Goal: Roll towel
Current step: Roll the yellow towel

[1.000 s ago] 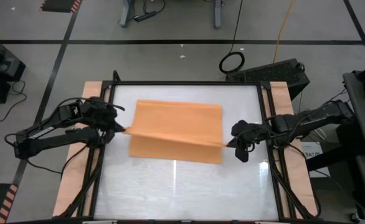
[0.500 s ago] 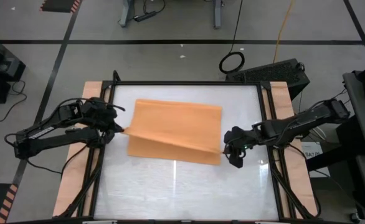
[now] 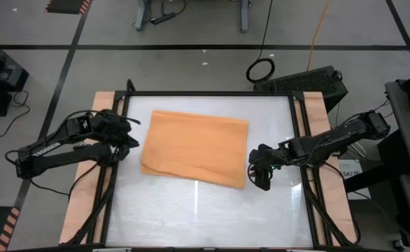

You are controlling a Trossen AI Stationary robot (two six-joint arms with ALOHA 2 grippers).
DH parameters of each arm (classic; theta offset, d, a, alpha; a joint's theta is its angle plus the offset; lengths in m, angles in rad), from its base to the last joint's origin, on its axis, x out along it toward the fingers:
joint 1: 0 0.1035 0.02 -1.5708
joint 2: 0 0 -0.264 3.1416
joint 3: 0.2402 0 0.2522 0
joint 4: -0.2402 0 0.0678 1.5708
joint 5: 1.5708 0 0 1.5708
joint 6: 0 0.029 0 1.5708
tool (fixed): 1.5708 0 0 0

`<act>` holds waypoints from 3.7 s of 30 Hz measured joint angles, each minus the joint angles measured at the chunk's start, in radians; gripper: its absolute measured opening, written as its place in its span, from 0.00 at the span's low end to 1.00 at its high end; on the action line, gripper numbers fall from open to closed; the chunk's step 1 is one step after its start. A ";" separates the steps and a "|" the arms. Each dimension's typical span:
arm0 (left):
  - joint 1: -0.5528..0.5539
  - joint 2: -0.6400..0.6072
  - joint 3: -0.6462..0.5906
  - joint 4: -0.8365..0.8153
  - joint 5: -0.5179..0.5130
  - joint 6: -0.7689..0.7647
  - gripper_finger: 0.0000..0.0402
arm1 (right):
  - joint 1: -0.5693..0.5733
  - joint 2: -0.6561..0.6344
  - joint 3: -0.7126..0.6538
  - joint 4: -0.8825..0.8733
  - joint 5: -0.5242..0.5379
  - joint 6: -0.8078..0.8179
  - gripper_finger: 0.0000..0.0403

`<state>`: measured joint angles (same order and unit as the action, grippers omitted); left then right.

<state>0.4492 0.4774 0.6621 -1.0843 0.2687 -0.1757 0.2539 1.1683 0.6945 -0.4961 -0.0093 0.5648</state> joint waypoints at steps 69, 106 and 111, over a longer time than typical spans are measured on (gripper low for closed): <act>0.132 1.130 0.111 0.787 -0.303 0.030 0.16 | -0.902 0.358 0.035 0.284 -0.002 -0.617 0.00; 0.035 1.134 0.052 0.838 -0.615 -0.098 0.16 | -0.885 0.468 0.036 0.364 0.059 -0.552 0.00; -0.003 1.077 0.062 0.790 -0.601 -0.071 0.16 | -0.874 0.390 0.034 0.329 0.037 -0.558 0.00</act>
<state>0.4460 1.5547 0.7238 -0.2943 -0.3320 -0.2471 -0.6200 1.5578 0.7280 -0.1666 0.0274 0.0063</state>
